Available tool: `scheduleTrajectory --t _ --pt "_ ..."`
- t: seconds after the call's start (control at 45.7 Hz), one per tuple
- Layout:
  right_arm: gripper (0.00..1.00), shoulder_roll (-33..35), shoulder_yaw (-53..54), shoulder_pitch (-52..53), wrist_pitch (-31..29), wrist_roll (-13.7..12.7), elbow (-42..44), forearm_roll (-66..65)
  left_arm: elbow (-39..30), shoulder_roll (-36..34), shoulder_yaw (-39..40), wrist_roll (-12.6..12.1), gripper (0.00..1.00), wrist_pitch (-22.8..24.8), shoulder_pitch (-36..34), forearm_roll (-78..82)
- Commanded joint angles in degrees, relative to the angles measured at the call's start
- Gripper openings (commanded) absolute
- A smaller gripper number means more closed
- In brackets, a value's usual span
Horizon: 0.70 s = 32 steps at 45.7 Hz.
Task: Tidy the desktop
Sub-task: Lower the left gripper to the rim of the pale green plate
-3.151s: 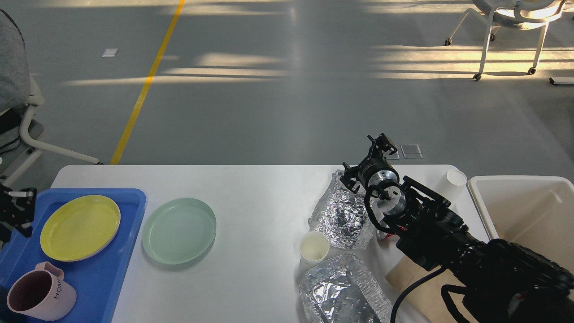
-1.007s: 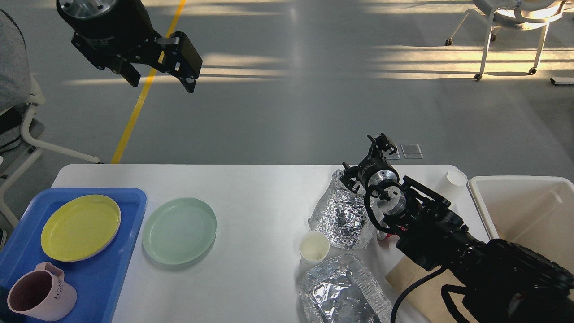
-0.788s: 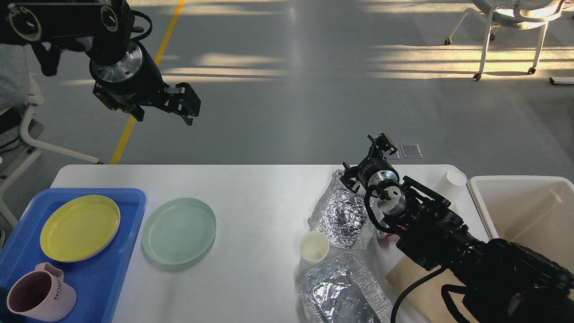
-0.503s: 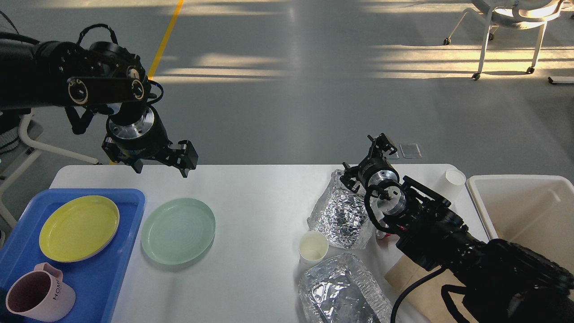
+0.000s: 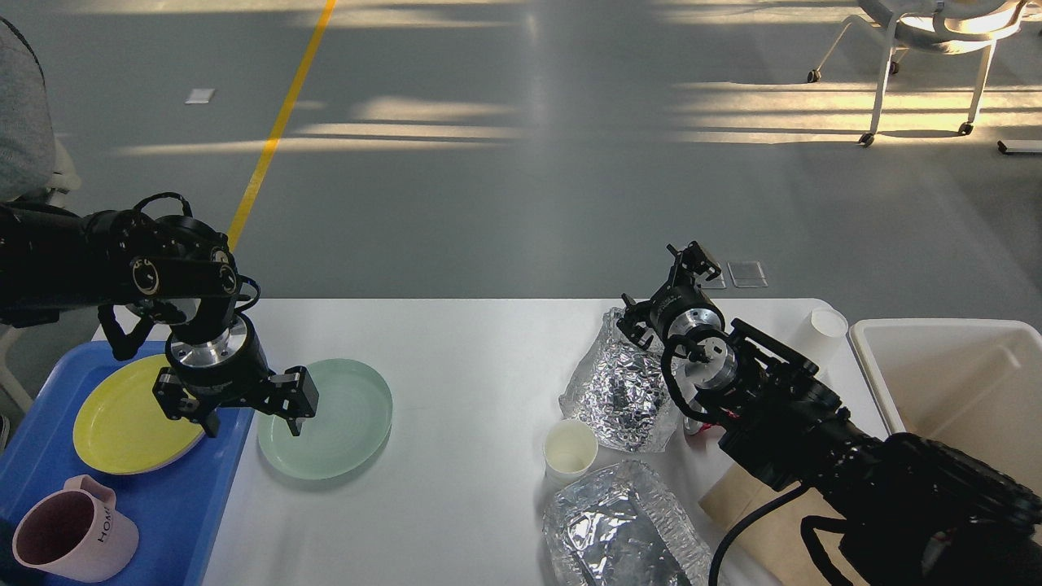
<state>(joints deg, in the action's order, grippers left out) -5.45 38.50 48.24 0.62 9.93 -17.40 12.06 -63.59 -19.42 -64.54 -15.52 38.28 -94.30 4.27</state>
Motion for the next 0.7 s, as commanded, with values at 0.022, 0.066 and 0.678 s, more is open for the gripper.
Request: scheduleTrajectory --t 0.022,0.066,0.678 --pt "1.0 0.0 0.0 0.02 0.0 0.0 0.0 0.06 0.48 -2.11 0.47 0.4 0.96 -6.02 4.91 -1.98" --pt "1.0 0.0 0.0 0.02 0.0 0.0 0.0 -0.02 1.01 -2.38 0.56 0.49 0.96 -7.51 6.22 -3.21" --pt "1.0 0.0 0.0 -0.07 0.0 0.0 0.0 -0.02 6.72 -1.94 5.21 2.42 0.96 -19.12 17.48 -14.28"
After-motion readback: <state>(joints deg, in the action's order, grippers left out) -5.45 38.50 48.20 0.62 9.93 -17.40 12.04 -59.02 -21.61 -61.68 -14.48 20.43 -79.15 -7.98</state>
